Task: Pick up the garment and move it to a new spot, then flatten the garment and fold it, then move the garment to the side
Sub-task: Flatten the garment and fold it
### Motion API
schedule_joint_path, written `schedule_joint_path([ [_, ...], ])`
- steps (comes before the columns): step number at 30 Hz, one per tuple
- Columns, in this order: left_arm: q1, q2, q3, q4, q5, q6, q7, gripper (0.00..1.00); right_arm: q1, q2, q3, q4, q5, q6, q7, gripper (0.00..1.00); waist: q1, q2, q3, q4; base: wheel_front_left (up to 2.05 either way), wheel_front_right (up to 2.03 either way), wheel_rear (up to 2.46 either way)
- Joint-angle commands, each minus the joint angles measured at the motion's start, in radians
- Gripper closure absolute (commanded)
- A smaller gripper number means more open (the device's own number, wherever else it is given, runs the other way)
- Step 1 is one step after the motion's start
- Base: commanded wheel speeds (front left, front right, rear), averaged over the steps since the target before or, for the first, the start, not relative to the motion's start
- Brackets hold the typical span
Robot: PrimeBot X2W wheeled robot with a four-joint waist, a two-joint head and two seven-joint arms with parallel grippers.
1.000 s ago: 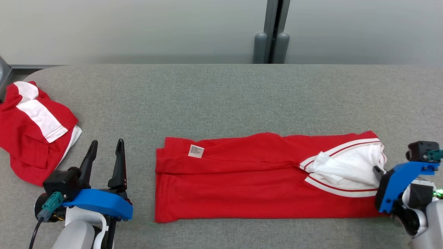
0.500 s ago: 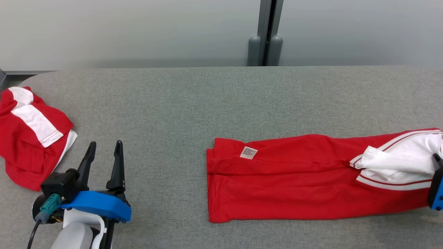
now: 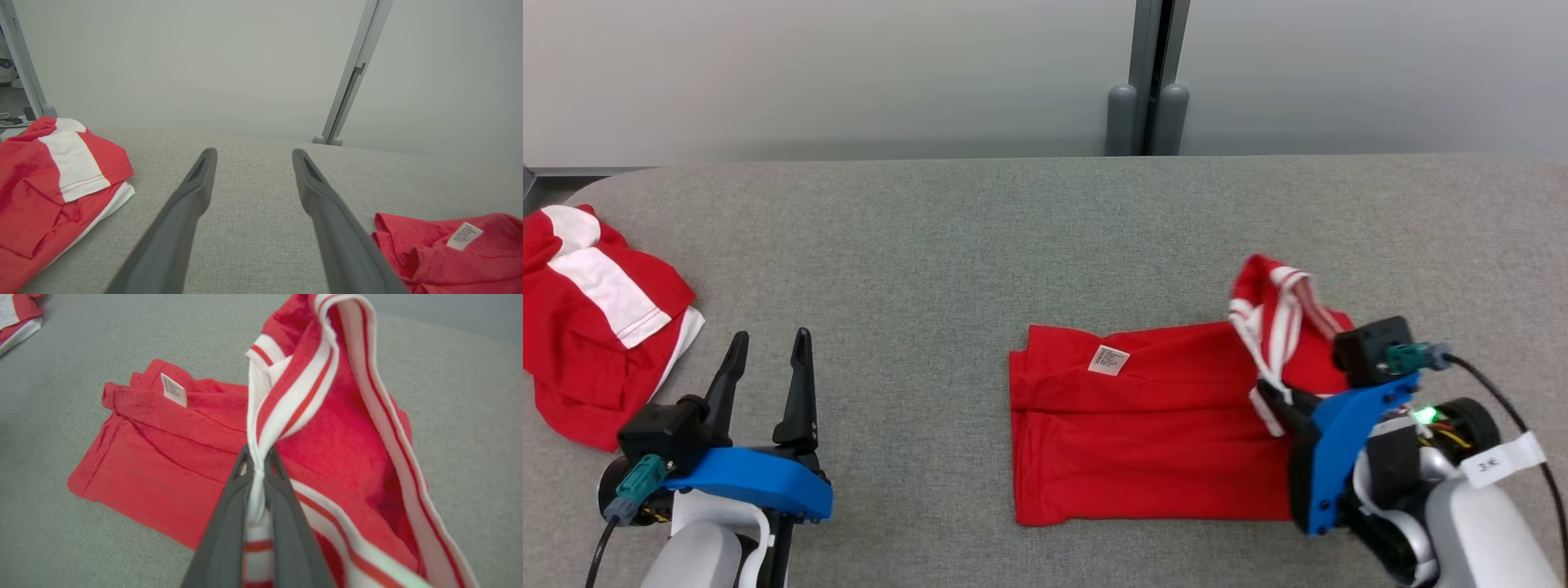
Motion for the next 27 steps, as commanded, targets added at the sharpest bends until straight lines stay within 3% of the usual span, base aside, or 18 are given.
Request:
schedule_joint_path([
  [1,-0.008,0.001,0.001,-0.003,-0.003,0.003,0.000,0.00,-0.012,0.004,0.014,0.003,0.009,0.000,-0.007,1.00,0.0000,0.0000,0.000,0.001,0.00,0.00,0.00],
  [12,-0.027,0.000,-0.012,-0.006,-0.004,0.004,0.001,0.00,-0.165,0.101,0.266,0.224,0.076,0.000,-0.090,1.00,0.0000,0.0000,0.022,0.023,0.00,0.00,0.00],
  [27,-0.061,-0.025,-0.041,0.027,0.001,-0.011,-0.006,0.00,-0.374,0.113,0.473,0.539,0.274,0.000,-0.190,1.00,0.0000,0.0000,0.037,0.073,0.00,0.00,0.00],
])
